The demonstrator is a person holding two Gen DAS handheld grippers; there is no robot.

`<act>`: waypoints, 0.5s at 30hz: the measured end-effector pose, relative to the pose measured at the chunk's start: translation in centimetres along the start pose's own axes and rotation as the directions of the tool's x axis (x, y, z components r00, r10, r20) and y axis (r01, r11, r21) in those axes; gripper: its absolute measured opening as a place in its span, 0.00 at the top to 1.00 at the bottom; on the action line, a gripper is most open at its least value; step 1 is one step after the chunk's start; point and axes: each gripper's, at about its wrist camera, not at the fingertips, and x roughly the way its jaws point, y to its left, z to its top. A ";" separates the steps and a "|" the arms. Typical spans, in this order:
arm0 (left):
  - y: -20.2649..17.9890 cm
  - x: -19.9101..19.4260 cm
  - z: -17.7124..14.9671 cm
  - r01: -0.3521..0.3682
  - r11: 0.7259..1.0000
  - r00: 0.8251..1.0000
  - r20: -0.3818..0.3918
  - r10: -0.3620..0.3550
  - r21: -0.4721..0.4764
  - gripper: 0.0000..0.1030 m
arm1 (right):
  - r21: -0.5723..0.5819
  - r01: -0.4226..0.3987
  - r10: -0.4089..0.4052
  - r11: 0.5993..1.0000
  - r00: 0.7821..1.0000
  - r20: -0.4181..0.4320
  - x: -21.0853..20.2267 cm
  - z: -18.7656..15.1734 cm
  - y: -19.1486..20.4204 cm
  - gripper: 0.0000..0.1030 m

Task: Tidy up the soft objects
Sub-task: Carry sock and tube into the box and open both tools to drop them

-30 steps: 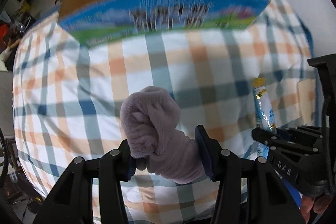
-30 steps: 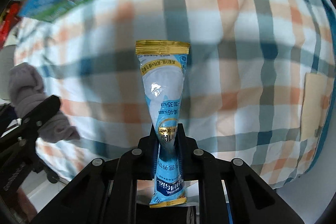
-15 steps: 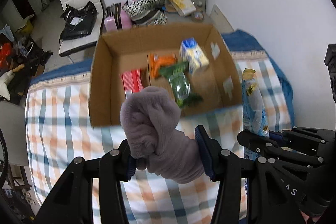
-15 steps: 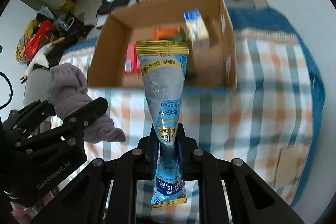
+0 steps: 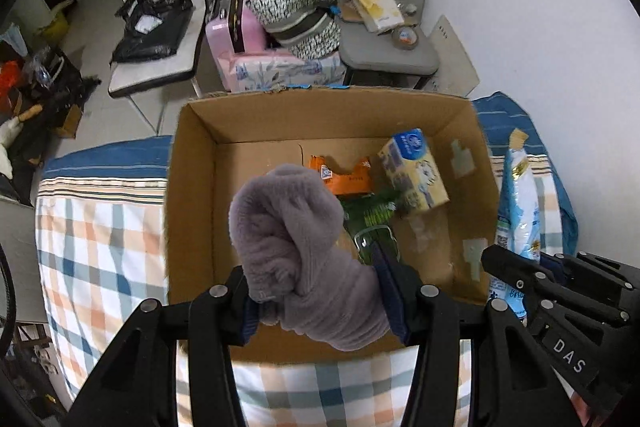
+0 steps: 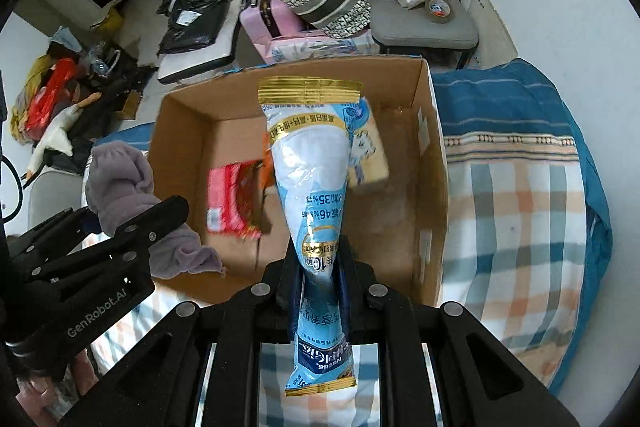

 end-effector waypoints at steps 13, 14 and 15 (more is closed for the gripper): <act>0.4 8.2 1.4 -0.017 1.000 0.989 -0.150 0.017 0.001 0.55 | 0.016 0.065 -0.063 0.998 0.992 -0.109 8.7 3.2 -2.5 0.84; 0.3 8.4 1.4 -0.017 1.000 0.988 -0.152 0.017 0.003 0.55 | 0.017 0.065 -0.063 0.998 0.991 -0.115 9.1 3.2 -2.7 0.84; 0.3 8.5 1.3 -0.018 1.000 0.988 -0.153 0.018 0.004 0.55 | 0.017 0.066 -0.064 0.998 0.991 -0.119 9.2 2.9 -2.8 0.84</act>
